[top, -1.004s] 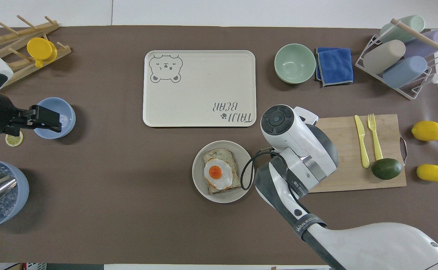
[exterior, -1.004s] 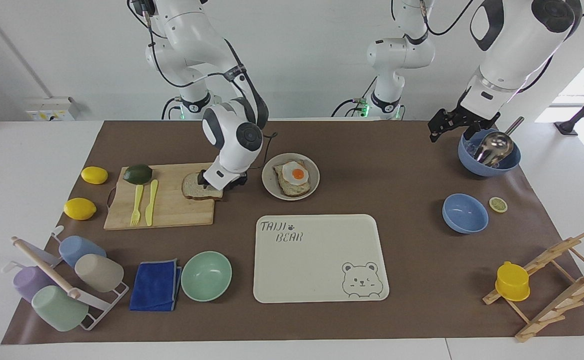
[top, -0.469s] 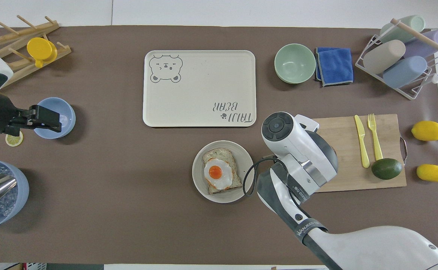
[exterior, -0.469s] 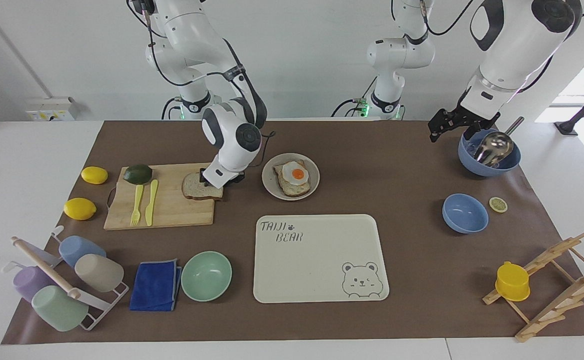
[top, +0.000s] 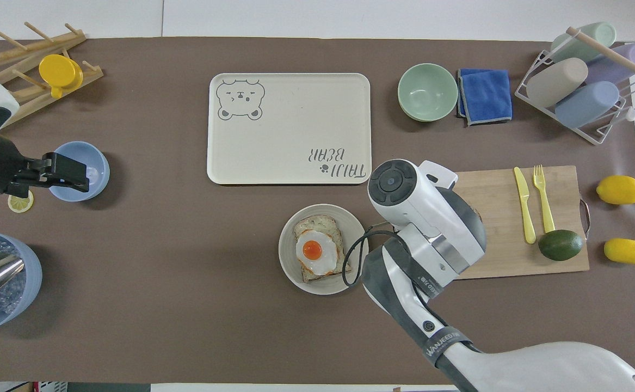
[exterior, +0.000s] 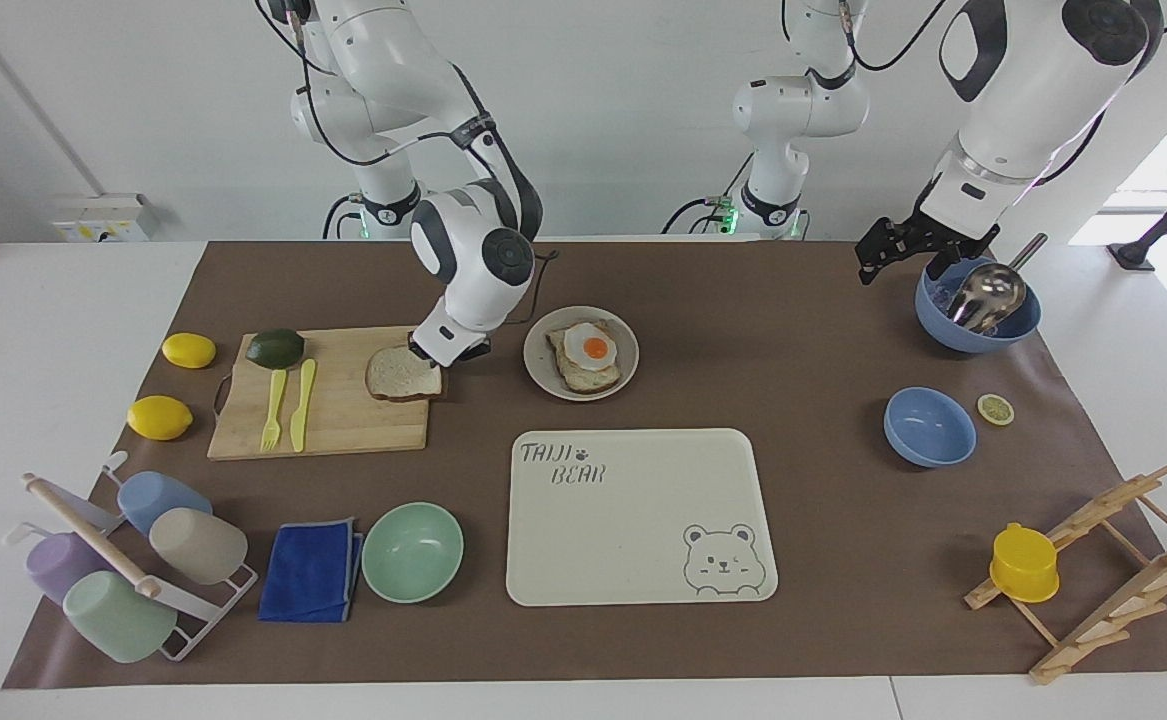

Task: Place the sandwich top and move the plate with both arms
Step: 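Carry the bread slice with the right gripper onto the egg toast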

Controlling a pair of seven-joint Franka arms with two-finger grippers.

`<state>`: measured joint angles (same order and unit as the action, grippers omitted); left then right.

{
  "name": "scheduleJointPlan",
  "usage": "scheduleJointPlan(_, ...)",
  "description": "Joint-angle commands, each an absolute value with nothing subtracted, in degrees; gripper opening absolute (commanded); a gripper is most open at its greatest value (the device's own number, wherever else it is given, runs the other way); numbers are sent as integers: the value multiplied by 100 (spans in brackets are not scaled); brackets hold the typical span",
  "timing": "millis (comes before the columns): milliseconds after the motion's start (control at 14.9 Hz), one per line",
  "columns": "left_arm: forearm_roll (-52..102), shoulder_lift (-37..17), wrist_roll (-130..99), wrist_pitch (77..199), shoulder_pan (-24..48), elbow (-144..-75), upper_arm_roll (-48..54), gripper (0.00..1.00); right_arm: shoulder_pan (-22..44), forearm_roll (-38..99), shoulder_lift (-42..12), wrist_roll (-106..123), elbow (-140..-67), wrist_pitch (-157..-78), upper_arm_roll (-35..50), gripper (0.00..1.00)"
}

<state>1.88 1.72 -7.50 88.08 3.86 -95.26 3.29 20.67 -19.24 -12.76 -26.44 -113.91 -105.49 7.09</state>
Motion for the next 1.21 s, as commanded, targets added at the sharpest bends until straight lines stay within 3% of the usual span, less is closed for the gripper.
scheduleJointPlan(0,255,246,-703,8771,316,-9545,360,100,2039,-1925,-1327,-2558,-10392,-9846,1290,0)
scheduleJointPlan(201,255,246,-703,8771,316,-9545,360,100,2118,-1925,-1458,-2793,-9740,-9642,2002,0)
scheduleJointPlan(536,255,237,-703,8771,316,-9545,360,100,3118,-1880,-2099,-3969,-9089,-9615,2039,0)
scheduleJointPlan(1138,255,246,-703,8772,316,-9545,360,100,3436,-2452,-2337,-4515,-9509,-9861,2030,0)
